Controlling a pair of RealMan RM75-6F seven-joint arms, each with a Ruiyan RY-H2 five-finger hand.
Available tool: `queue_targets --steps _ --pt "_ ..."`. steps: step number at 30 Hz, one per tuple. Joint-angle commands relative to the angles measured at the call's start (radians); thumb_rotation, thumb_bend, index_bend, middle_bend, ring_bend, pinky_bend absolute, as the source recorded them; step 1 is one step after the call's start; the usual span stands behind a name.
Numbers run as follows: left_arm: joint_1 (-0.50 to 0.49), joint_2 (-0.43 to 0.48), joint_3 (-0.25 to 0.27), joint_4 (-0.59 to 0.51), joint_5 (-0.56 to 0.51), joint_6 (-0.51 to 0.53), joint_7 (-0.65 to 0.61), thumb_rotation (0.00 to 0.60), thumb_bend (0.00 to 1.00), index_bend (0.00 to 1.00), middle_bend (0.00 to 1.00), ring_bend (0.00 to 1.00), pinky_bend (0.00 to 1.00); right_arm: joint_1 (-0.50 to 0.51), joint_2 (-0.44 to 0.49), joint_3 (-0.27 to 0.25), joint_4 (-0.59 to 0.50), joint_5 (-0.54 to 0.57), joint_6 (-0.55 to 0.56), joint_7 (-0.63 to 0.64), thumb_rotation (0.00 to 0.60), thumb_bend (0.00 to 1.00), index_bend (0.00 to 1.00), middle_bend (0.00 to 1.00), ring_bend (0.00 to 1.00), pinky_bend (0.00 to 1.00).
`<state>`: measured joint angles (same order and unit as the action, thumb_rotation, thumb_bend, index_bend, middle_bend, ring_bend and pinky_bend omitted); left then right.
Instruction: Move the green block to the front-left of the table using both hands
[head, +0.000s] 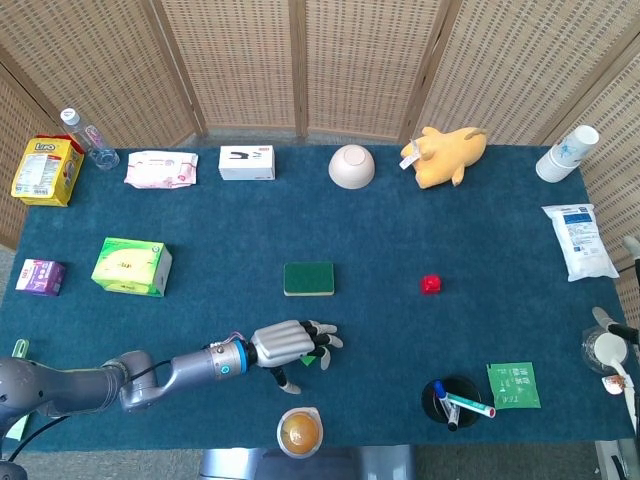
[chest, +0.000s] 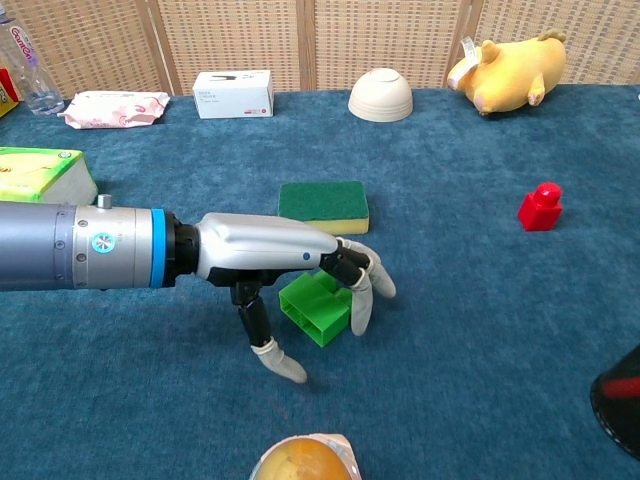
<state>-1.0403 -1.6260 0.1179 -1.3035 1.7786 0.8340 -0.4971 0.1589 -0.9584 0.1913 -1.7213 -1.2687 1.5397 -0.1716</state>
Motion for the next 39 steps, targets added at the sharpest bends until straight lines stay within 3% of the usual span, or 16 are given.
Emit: queue_targets --steps 1,10,34,39 --pt "0.004 0.013 0.010 -0.008 -0.003 0.004 0.020 0.543 0.23 0.41 0.21 0.11 0.22 -0.003 0.000 0.003 -0.001 -0.003 0.003 0.003 0.600 0.09 0.13 0.15 0.07 0.15" --pt "0.025 0.074 0.044 -0.064 -0.009 0.020 0.065 0.547 0.23 0.43 0.27 0.18 0.30 -0.009 0.000 0.009 -0.009 -0.011 0.004 0.005 0.600 0.09 0.12 0.15 0.07 0.15" --pt "0.088 0.277 0.179 -0.249 0.059 0.085 0.155 0.546 0.23 0.43 0.28 0.17 0.26 -0.022 -0.004 0.023 -0.028 -0.021 0.007 0.012 0.600 0.09 0.10 0.15 0.07 0.15" --pt "0.098 0.305 0.184 -0.283 0.057 0.089 0.169 0.545 0.23 0.43 0.28 0.17 0.26 -0.023 -0.005 0.024 -0.030 -0.024 0.006 0.011 0.600 0.09 0.09 0.15 0.07 0.15"
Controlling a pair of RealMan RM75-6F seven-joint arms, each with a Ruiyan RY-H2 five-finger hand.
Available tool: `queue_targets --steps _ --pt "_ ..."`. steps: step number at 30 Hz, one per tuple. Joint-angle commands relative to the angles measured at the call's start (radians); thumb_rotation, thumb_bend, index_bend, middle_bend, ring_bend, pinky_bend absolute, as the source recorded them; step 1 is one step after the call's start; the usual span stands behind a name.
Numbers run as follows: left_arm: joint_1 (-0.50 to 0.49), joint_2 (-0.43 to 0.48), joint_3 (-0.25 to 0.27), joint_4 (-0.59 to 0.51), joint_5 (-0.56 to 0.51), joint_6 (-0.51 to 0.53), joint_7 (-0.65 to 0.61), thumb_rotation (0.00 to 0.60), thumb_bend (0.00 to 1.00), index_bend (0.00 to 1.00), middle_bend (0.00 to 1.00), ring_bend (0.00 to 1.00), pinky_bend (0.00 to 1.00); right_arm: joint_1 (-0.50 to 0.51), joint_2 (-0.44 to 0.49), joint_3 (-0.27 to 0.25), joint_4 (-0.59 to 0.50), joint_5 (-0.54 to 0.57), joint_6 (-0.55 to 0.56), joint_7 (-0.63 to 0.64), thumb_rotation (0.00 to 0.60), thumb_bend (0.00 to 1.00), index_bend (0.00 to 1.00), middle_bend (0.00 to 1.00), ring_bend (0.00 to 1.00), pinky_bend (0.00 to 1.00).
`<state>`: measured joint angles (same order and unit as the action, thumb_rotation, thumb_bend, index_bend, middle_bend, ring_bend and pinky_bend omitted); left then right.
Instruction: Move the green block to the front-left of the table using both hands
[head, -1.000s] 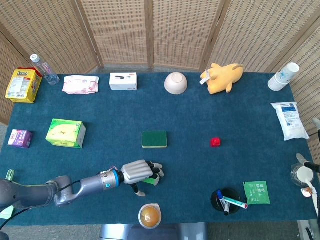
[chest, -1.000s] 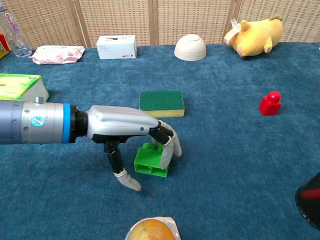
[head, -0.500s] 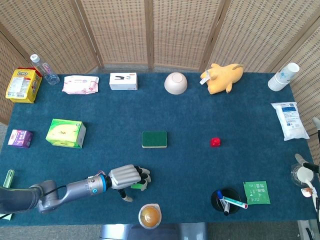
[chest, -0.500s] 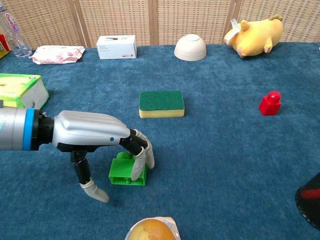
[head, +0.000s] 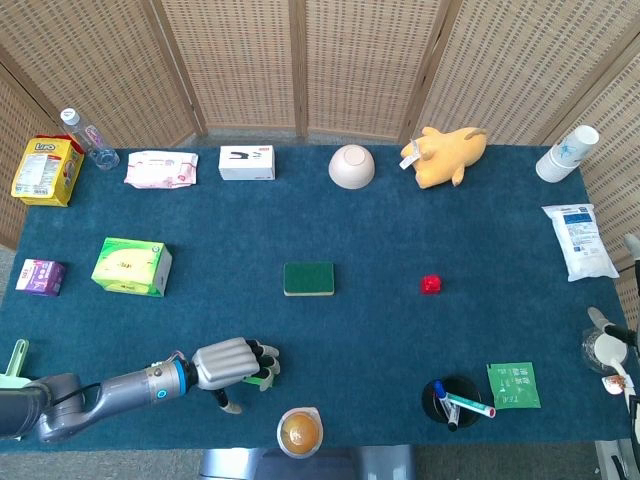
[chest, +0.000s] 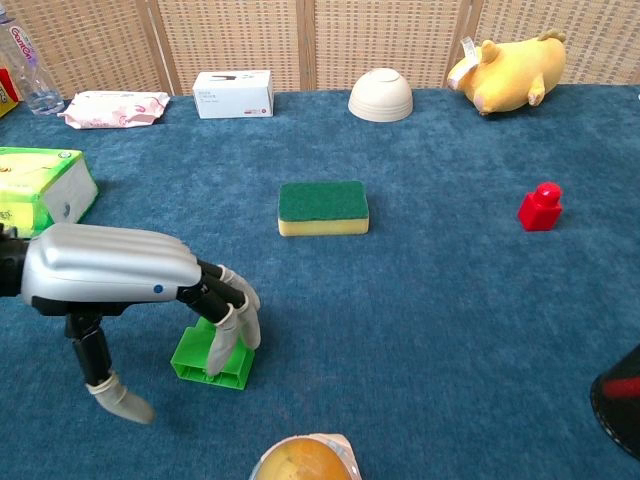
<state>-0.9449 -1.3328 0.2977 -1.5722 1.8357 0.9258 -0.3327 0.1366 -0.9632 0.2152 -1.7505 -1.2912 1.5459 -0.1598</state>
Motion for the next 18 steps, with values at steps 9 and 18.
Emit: queue_targets --steps 9,18 --pt "0.012 0.056 0.035 -0.071 0.011 -0.021 0.017 0.540 0.23 0.43 0.28 0.17 0.26 -0.007 0.002 0.002 -0.005 -0.007 0.006 0.004 0.600 0.09 0.09 0.15 0.07 0.15" --pt "0.073 0.093 0.010 -0.085 -0.008 0.074 0.033 0.542 0.23 0.40 0.26 0.14 0.24 -0.006 -0.005 -0.001 -0.001 -0.020 0.001 0.009 0.600 0.09 0.09 0.15 0.07 0.15"
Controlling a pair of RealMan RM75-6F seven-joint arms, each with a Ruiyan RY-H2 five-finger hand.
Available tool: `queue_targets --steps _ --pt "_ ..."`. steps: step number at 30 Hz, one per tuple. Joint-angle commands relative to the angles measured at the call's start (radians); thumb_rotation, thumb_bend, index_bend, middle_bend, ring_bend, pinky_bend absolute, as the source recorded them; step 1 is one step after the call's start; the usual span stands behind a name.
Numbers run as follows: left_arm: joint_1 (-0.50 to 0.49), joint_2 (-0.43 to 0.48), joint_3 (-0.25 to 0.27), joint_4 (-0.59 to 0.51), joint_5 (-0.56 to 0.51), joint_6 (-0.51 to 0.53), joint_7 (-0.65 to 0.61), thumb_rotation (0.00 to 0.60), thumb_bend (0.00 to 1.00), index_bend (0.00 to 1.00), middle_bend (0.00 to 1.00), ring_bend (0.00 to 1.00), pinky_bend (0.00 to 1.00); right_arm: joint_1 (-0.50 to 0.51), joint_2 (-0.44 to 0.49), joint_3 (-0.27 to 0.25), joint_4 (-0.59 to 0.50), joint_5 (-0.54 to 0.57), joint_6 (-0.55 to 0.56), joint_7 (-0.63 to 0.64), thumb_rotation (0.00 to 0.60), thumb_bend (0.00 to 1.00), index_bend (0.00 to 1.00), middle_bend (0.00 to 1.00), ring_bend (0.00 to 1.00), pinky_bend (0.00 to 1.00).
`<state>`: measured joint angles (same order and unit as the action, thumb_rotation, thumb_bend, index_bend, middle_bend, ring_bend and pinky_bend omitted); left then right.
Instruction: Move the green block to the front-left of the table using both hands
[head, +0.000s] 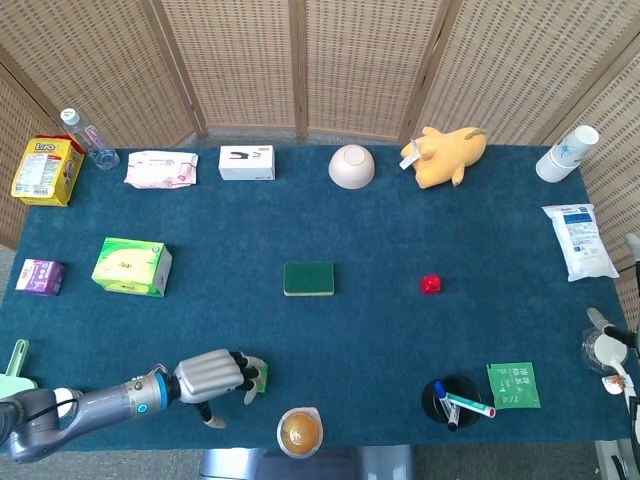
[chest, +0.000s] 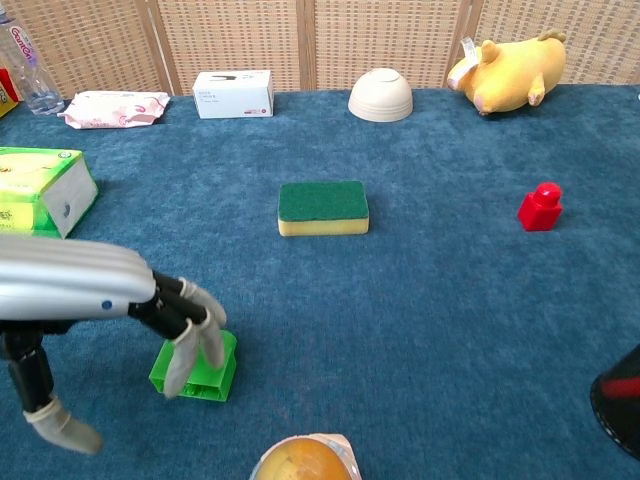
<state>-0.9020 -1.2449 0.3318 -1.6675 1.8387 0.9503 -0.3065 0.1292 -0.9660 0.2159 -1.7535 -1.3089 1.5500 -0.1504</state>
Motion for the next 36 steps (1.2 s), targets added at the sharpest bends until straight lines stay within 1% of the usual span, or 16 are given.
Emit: queue_targets --steps 1,5,12,13,22,31,36 --pt "0.034 0.003 -0.031 0.016 -0.015 0.055 0.007 0.540 0.23 0.40 0.26 0.14 0.23 0.002 -0.004 -0.002 0.004 -0.004 -0.005 0.000 0.600 0.09 0.09 0.15 0.07 0.15" --pt "0.041 -0.008 -0.049 0.035 -0.027 0.056 0.003 0.539 0.23 0.40 0.25 0.13 0.22 0.003 -0.008 -0.003 0.010 -0.005 -0.009 0.004 0.600 0.09 0.09 0.15 0.07 0.15" --pt "0.039 -0.028 -0.059 0.057 -0.057 -0.004 -0.002 0.544 0.23 0.39 0.24 0.12 0.22 0.004 -0.015 -0.003 0.021 -0.004 -0.016 0.012 0.600 0.09 0.09 0.15 0.07 0.15" --pt "0.038 -0.038 -0.053 0.058 -0.057 -0.022 -0.005 0.543 0.23 0.39 0.24 0.12 0.22 0.003 -0.016 -0.004 0.024 -0.002 -0.018 0.013 0.600 0.09 0.09 0.15 0.07 0.15" --pt "0.039 -0.043 -0.031 0.042 -0.031 -0.054 0.002 0.542 0.23 0.39 0.24 0.13 0.23 0.003 -0.019 0.001 0.026 0.000 -0.018 0.017 0.600 0.09 0.09 0.15 0.07 0.15" --pt "0.053 -0.024 -0.009 0.017 0.006 -0.031 0.007 0.539 0.23 0.39 0.25 0.13 0.23 -0.001 -0.022 0.003 0.025 0.001 -0.014 0.017 0.600 0.09 0.08 0.15 0.07 0.15" --pt "0.069 0.001 0.027 -0.011 0.041 -0.011 0.011 0.540 0.23 0.39 0.25 0.13 0.24 0.002 -0.026 0.003 0.020 -0.006 -0.014 0.013 0.600 0.09 0.07 0.15 0.07 0.15"
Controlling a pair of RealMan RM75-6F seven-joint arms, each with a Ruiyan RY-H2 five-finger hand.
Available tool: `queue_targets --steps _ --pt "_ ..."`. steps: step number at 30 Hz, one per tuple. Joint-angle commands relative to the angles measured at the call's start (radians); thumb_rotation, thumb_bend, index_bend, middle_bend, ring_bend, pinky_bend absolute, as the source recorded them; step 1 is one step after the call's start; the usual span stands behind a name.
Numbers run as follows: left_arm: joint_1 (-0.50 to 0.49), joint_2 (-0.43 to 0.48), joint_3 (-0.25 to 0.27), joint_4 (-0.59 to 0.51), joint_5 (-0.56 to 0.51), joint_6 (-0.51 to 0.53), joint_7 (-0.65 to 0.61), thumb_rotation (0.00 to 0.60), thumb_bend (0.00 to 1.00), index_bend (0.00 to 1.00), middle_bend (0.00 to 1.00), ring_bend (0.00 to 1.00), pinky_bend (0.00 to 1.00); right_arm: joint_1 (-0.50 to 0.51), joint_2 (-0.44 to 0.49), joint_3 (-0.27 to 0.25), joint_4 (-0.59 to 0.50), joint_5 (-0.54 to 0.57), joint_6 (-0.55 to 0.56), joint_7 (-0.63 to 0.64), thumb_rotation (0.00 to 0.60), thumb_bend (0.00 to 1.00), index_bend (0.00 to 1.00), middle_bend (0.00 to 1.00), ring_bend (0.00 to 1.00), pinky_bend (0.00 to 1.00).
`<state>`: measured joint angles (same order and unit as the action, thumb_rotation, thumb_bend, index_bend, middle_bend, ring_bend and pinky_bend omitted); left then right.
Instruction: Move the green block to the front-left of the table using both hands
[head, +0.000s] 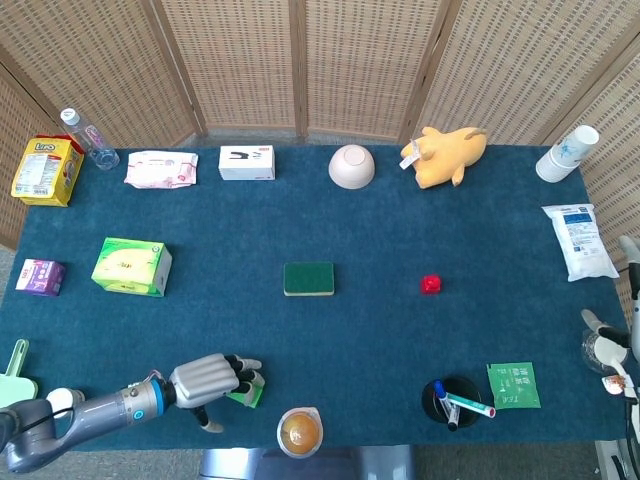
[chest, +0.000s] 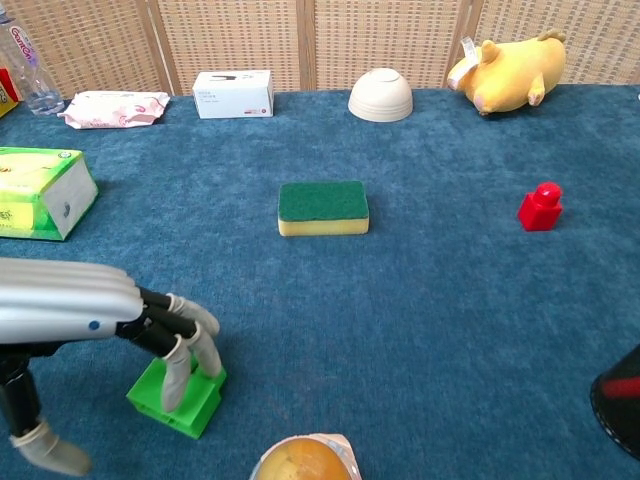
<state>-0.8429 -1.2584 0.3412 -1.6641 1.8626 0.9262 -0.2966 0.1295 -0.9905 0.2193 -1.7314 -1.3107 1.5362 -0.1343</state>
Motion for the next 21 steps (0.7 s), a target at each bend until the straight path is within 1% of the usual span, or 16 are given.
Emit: queue_targets --steps 1,12,21 --pt "0.012 0.017 0.021 -0.017 0.021 0.016 0.001 0.542 0.23 0.39 0.25 0.13 0.24 0.002 -0.002 0.000 -0.003 -0.005 0.000 -0.004 0.600 0.09 0.07 0.15 0.07 0.15" --pt "0.038 0.051 0.060 -0.040 0.055 0.041 0.003 0.542 0.23 0.39 0.25 0.13 0.24 -0.001 -0.002 -0.002 -0.017 -0.019 0.008 -0.011 0.600 0.09 0.07 0.15 0.07 0.15" --pt "0.070 0.085 0.098 -0.062 0.095 0.080 0.006 0.544 0.23 0.39 0.25 0.13 0.25 -0.013 0.001 -0.009 -0.038 -0.044 0.031 -0.014 0.600 0.09 0.06 0.15 0.07 0.15"
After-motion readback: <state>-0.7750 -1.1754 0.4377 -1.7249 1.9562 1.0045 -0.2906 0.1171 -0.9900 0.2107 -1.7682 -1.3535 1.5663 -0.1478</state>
